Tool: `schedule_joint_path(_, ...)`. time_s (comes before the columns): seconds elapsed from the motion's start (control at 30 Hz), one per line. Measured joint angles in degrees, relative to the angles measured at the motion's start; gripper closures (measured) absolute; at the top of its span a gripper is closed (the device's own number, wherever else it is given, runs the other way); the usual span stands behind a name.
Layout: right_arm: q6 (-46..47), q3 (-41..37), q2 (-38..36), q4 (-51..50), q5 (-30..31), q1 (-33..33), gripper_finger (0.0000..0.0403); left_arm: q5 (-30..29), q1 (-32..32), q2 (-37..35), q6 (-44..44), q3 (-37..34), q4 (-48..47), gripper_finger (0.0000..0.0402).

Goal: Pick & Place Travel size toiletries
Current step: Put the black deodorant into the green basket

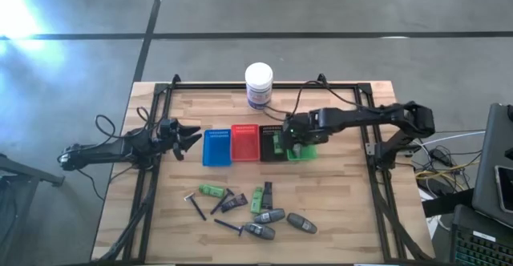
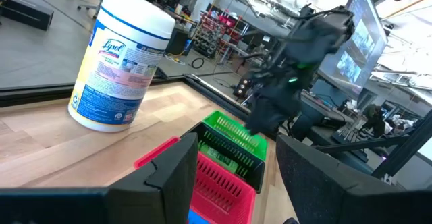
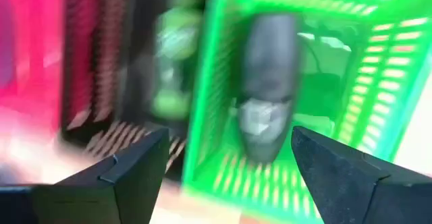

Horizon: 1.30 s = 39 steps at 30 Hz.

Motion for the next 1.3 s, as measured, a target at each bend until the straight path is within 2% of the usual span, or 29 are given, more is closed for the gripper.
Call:
schedule_joint_path(0.13,-5.0,4.6,-0.7,-8.9,0.0,6.6,0.009,0.0,0.0,0.0,0.0,0.0,0.0,0.0195)
schedule_joint_path(0.23,-16.2,6.6,-0.7,-9.4,-2.5,13.7,0.0095,0.0,0.0,0.0,0.0,0.0,0.0,0.0195)
schedule_joint_path(0.3,-20.2,7.4,-0.1,-9.3,-4.9,19.1,0.0101,0.0,0.0,0.0,0.0,0.0,0.0,0.0195)
schedule_joint_path(0.47,-20.0,9.1,4.3,-3.8,-7.8,30.3,0.0112,0.0,0.0,0.0,0.0,0.0,0.0,0.0195)
schedule_joint_path(0.63,-18.2,12.8,12.1,-1.3,-8.0,37.6,0.0108,0.0,0.0,0.0,0.0,0.0,0.0,0.0195)
schedule_joint_path(0.9,-15.4,23.0,25.0,-6.0,-7.4,41.4,0.0075,0.0,0.0,0.0,0.0,0.0,0.0,0.0195)
schedule_joint_path(1.0,-15.3,26.6,28.4,-11.0,-4.2,41.6,0.0065,0.0,0.0,0.0,0.0,0.0,0.0,0.0195)
schedule_joint_path(1.1,-15.4,28.0,29.8,-12.9,-2.0,41.5,0.0057,0.0,0.0,0.0,0.0,0.0,0.0,0.0195)
schedule_joint_path(1.3,-15.8,27.6,31.0,-12.8,-1.6,41.8,0.0056,0.0,0.0,0.0,0.0,0.0,0.0,0.0195)
